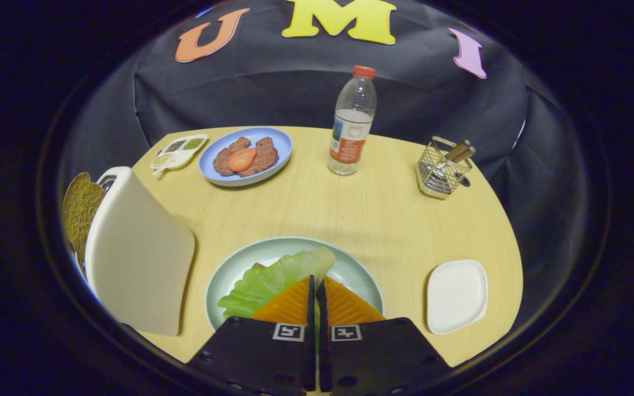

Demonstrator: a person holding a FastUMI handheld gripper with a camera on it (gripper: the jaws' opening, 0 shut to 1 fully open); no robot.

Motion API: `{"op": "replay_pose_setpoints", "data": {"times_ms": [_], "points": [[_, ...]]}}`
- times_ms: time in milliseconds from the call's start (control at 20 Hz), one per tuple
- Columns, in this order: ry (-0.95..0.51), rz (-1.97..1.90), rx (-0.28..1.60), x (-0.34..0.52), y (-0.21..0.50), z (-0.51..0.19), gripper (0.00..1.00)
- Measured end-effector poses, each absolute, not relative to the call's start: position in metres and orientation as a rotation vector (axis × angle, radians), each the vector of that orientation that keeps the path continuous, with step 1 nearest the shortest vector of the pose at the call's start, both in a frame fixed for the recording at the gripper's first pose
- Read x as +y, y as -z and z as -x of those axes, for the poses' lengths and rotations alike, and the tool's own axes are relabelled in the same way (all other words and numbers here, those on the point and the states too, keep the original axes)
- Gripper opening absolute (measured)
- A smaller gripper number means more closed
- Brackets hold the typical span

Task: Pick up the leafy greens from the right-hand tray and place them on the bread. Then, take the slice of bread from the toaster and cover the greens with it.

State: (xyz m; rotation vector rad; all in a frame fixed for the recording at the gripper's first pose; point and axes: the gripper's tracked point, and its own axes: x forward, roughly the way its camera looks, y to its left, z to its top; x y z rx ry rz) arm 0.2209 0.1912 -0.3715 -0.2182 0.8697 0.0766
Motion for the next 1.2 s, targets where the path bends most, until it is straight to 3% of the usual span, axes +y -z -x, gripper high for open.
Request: {"op": "replay_pose_setpoints", "data": {"times_ms": [250, 300, 450, 750, 1200], "points": [[-0.038, 0.183, 0.823, 0.184, 0.344, -0.206, 0.26], [-0.029, 0.164, 0.801, 0.183, 0.333, -0.201, 0.42], [-0.016, 0.139, 0.726, 0.186, 0.3, -0.182, 0.52], [-0.018, 0.096, 0.631, 0.217, 0.254, -0.145, 0.98], [-0.215, 0.1, 0.569, 0.354, 0.216, -0.119, 0.97]]}}
